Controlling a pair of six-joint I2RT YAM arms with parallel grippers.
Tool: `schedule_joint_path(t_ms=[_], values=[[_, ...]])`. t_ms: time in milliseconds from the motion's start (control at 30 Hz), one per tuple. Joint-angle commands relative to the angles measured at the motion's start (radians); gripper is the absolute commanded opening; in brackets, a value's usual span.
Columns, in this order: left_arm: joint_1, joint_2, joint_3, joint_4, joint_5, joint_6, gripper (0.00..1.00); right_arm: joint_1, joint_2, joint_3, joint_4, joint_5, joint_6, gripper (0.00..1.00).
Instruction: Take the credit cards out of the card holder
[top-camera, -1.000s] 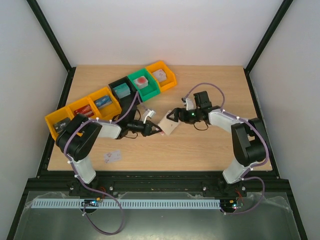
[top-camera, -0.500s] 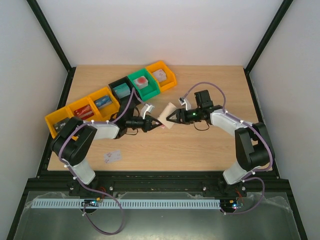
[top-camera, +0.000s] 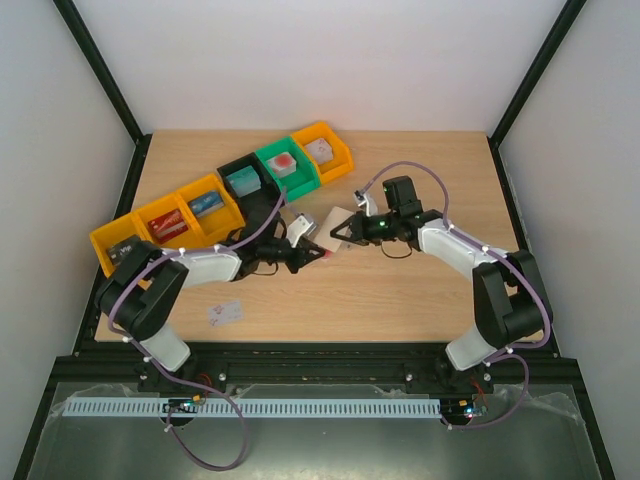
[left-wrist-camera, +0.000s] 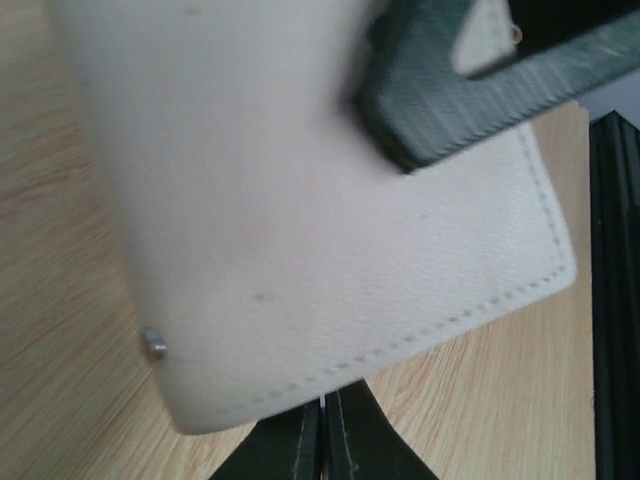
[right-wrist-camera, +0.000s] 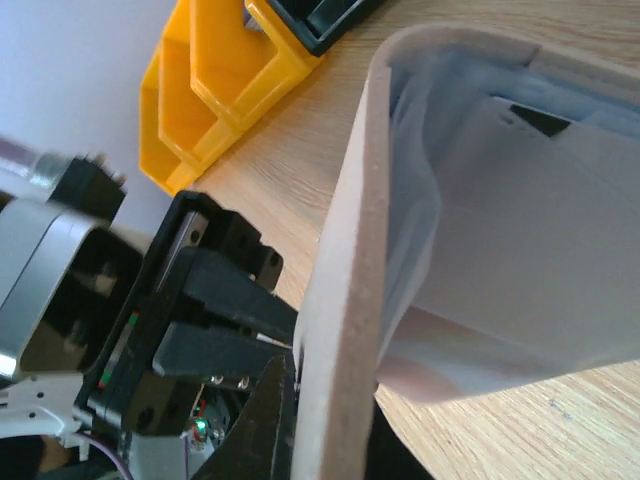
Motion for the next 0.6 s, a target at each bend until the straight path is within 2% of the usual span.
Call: schedule_joint_path(t_ms=[0, 233, 367, 567], values=[[-0.048, -0.065, -0.016, -0.041, -0.033, 0.205, 0.02, 0.003, -0.017, 0.004, 0.112, 0.055, 0.171, 0.02], [-0.108, -0.098, -0.084, -0.128, -0.157, 0.478, 0.02, 0.001, -0.006, 0.079, 0.118, 0.121, 0.319, 0.02], [-0.104, -0.112, -0.093, -0.169, -0.193, 0.511, 0.02, 0.0, -0.012, 0.091, 0.021, 0.185, 0.28, 0.02], [-0.082, -0.188, -0.085, -0.261, -0.086, 0.479, 0.02, -0.013, -0.014, 0.127, -0.135, 0.307, 0.227, 0.02]])
